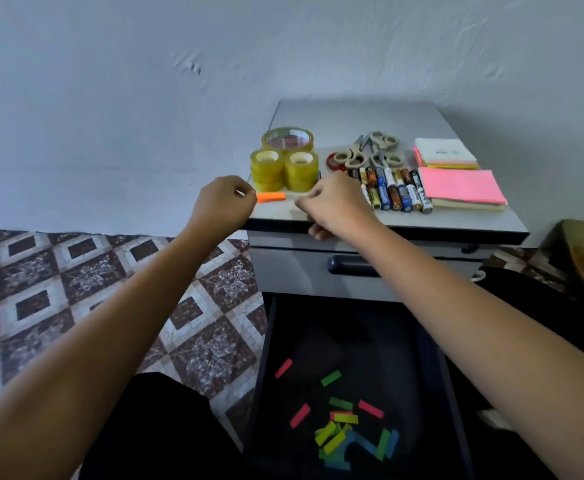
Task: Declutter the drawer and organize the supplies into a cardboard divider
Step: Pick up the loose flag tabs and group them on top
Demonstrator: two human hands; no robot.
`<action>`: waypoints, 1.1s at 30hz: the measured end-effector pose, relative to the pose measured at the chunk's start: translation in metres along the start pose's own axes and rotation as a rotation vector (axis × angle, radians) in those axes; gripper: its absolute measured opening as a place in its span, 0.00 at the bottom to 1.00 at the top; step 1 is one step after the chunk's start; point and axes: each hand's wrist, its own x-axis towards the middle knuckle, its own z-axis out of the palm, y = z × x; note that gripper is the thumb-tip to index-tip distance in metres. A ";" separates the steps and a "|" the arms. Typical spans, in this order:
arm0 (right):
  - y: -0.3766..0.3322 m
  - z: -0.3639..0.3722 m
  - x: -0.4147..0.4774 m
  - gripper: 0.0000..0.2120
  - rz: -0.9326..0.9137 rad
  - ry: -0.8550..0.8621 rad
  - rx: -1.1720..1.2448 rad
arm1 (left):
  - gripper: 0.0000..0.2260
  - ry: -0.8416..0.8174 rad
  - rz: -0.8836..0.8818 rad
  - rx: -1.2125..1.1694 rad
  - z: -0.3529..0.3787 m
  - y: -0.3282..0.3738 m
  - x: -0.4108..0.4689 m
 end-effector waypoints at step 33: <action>0.301 0.147 -0.131 0.13 -0.013 -0.484 -0.608 | 0.14 -0.944 -0.073 0.350 0.239 -0.120 -0.197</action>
